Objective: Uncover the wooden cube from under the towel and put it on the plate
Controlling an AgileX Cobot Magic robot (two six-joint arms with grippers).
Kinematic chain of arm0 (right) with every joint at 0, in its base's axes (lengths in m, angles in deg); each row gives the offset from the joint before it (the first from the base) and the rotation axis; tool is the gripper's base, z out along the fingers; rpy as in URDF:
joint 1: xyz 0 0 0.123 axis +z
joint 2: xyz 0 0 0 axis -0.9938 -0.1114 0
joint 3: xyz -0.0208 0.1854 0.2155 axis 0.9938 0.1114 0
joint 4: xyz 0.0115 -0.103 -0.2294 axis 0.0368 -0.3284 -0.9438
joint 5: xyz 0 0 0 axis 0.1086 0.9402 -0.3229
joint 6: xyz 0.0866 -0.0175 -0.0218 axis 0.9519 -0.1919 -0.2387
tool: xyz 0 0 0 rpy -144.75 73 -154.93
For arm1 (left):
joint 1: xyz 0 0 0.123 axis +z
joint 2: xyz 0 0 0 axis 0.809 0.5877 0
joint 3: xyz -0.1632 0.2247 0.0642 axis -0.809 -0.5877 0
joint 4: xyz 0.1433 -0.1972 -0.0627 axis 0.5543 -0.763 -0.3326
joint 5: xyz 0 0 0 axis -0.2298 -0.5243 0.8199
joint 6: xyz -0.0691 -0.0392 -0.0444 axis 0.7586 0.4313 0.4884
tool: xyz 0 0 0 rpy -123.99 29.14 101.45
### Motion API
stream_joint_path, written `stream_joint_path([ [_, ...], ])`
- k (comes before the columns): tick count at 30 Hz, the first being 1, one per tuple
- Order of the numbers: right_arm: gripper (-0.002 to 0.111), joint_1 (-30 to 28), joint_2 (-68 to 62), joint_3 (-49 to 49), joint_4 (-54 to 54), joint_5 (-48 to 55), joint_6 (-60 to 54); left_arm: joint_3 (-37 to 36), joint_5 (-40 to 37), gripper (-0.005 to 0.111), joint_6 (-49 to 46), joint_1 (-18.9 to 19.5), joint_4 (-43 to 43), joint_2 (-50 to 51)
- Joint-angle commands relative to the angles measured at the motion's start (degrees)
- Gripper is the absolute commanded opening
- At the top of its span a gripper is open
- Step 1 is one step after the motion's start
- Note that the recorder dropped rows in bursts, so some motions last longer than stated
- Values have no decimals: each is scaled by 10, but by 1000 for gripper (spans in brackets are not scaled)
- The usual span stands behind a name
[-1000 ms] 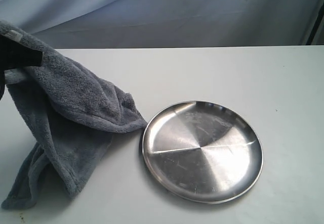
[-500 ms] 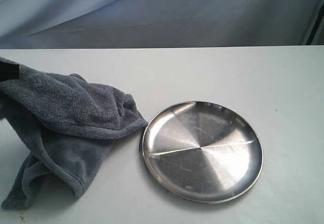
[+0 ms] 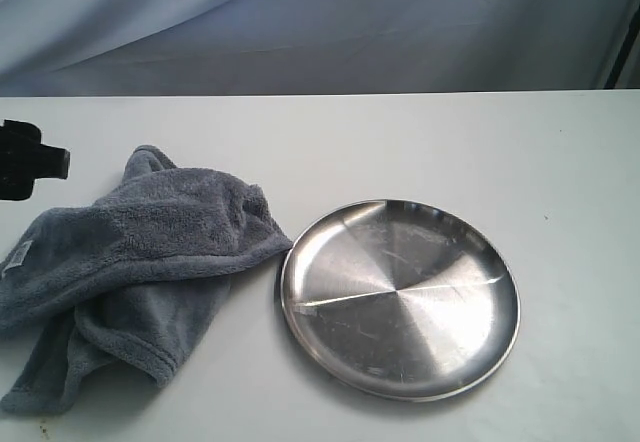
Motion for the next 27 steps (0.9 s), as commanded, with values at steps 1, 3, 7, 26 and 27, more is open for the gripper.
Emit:
stream_joint_path([
  [1, 3, 0, 4, 1, 0, 0, 1, 24, 51, 72, -196, -4, -126, -8],
  [3, 3, 0, 4, 1, 0, 0, 1, 25, 71, 72, -278, -4, -174, -7],
  [7, 3, 0, 4, 1, 0, 0, 1, 23, 77, 72, -380, -4, -218, 4],
  [26, 3, 0, 4, 1, 0, 0, 1, 23, 178, 72, -326, -3, -259, 191],
  [27, 3, 0, 4, 1, 0, 0, 1, 23, 178, 72, -326, -3, -260, 197],
])
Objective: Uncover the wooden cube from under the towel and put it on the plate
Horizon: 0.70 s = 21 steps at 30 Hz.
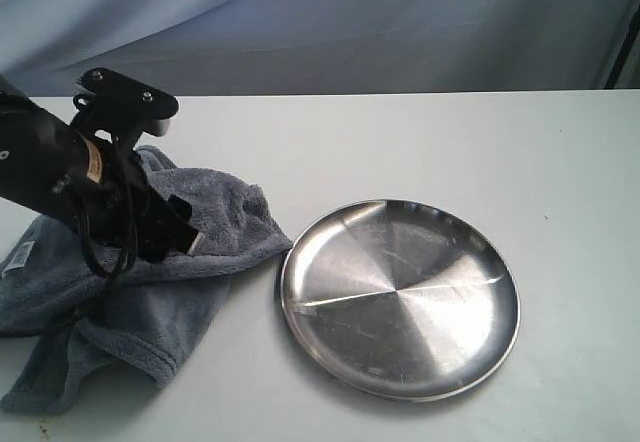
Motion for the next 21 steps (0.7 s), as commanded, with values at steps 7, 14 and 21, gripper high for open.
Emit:
stream_joint_path([
  [7, 3, 0, 4, 1, 0, 0, 1, 2, 9, 72, 18, -2, -4, 51],
  [14, 3, 0, 4, 1, 0, 0, 1, 2, 8, 52, 40, -2, -4, 63],
  [21, 3, 0, 4, 1, 0, 0, 1, 2, 8, 0, 40, -2, -4, 62],
])
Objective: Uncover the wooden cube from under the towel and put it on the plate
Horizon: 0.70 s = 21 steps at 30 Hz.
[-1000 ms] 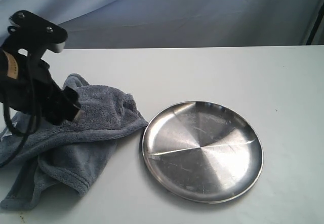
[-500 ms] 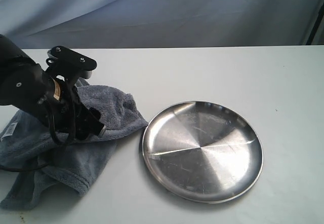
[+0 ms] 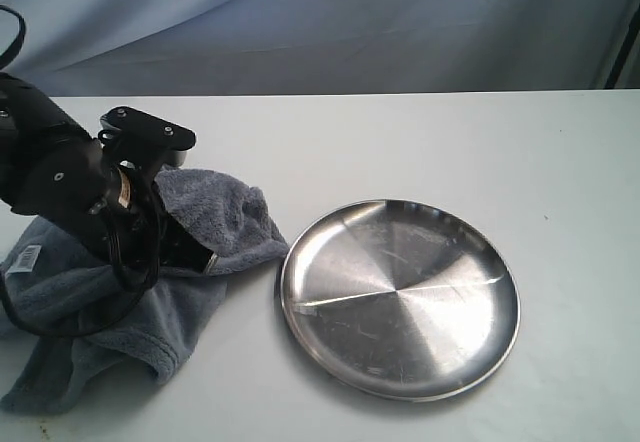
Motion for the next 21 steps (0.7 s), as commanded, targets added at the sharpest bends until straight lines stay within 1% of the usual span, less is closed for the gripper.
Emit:
stream_joint_path([
  [1, 3, 0, 4, 1, 0, 0, 1, 2, 4, 0, 7, -2, -5, -4],
  [5, 3, 0, 4, 1, 0, 0, 1, 2, 7, 0, 11, -2, -7, -31],
  [12, 3, 0, 4, 1, 0, 0, 1, 2, 46, 0, 36, -2, -6, -101],
  [16, 3, 0, 4, 1, 0, 0, 1, 2, 49, 0, 36, -2, -1, -135],
  [20, 3, 0, 4, 1, 0, 0, 1, 2, 49, 0, 36, 8, 1, -160],
  [21, 3, 0, 4, 1, 0, 0, 1, 2, 49, 0, 36, 16, 1, -166],
])
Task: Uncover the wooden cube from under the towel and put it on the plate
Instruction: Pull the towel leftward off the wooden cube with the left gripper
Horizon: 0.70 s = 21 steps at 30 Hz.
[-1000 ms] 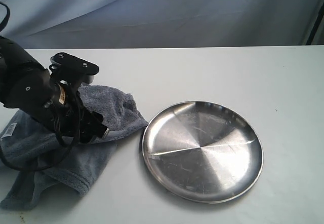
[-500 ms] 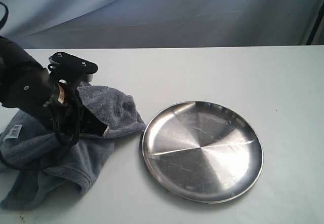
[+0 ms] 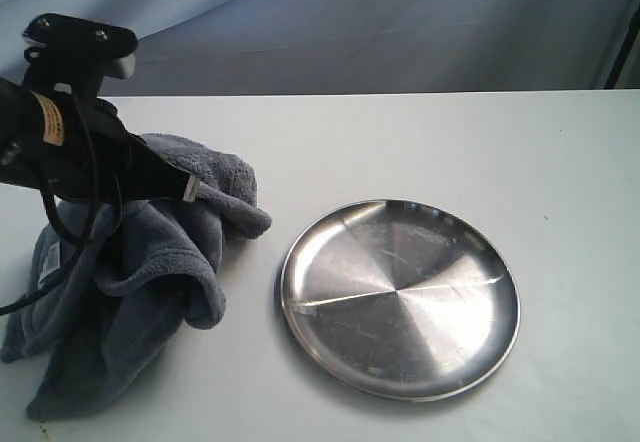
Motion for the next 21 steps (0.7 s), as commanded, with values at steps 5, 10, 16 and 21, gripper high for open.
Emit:
stream_joint_path([
  [5, 3, 0, 4, 1, 0, 0, 1, 2, 16, 0, 8, 60, 4, -56],
  [10, 3, 0, 4, 1, 0, 0, 1, 2, 17, 0, 8, 114, 4, -83],
  [16, 3, 0, 4, 1, 0, 0, 1, 2, 23, 0, 8, 177, 4, -93],
  [21, 3, 0, 4, 1, 0, 0, 1, 2, 23, 0, 8, 226, 3, -93],
])
